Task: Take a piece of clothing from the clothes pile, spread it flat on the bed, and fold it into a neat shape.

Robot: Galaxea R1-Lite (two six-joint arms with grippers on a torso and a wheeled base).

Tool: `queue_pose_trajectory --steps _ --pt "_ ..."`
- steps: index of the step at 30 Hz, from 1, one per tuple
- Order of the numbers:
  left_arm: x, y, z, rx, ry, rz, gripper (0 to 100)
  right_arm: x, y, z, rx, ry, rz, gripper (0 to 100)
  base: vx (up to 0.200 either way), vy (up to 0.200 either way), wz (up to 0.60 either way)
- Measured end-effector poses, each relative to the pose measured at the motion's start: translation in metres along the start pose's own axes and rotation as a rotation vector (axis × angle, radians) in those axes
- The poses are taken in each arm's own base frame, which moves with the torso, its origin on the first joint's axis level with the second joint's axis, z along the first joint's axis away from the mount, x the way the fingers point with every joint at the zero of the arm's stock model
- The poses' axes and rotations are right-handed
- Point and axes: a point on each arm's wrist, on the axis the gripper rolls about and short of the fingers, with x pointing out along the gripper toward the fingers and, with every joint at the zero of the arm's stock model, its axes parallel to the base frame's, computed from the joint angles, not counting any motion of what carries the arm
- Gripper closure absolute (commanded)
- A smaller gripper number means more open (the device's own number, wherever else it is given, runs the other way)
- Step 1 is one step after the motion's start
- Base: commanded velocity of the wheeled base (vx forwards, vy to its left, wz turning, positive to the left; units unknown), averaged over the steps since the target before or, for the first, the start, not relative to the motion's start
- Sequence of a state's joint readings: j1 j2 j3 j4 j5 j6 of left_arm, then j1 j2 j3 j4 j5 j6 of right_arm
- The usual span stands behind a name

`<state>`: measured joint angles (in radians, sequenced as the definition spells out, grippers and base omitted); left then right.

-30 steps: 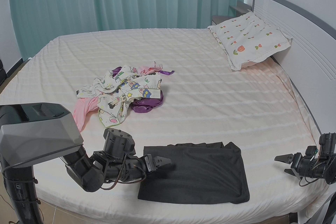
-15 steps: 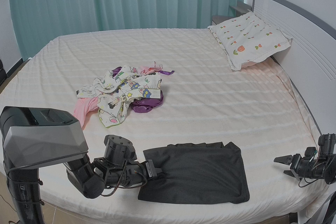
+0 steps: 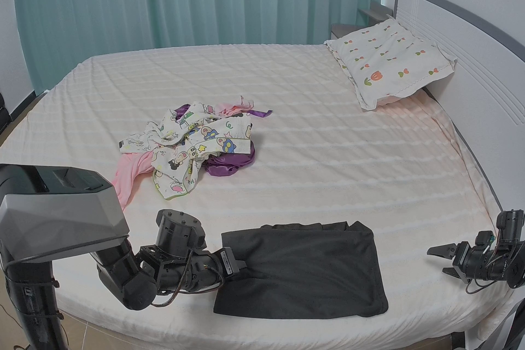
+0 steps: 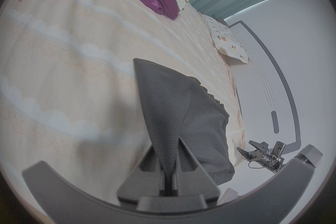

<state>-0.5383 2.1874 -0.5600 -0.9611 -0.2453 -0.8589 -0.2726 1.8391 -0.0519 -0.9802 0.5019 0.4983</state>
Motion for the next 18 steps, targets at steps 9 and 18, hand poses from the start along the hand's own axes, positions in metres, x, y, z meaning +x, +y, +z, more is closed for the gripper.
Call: queue_pose_trajectory --steps 9,18 --pt "-0.019 0.011 0.002 -0.037 -0.017 0.029 100 0.000 0.000 -0.001 0.002 0.002 -0.003 0 0.000 0.200 0.00" --pt "-0.040 0.022 0.006 -0.071 -0.043 0.053 100 -0.001 0.000 -0.002 0.002 0.005 -0.001 0 0.000 0.200 0.00"
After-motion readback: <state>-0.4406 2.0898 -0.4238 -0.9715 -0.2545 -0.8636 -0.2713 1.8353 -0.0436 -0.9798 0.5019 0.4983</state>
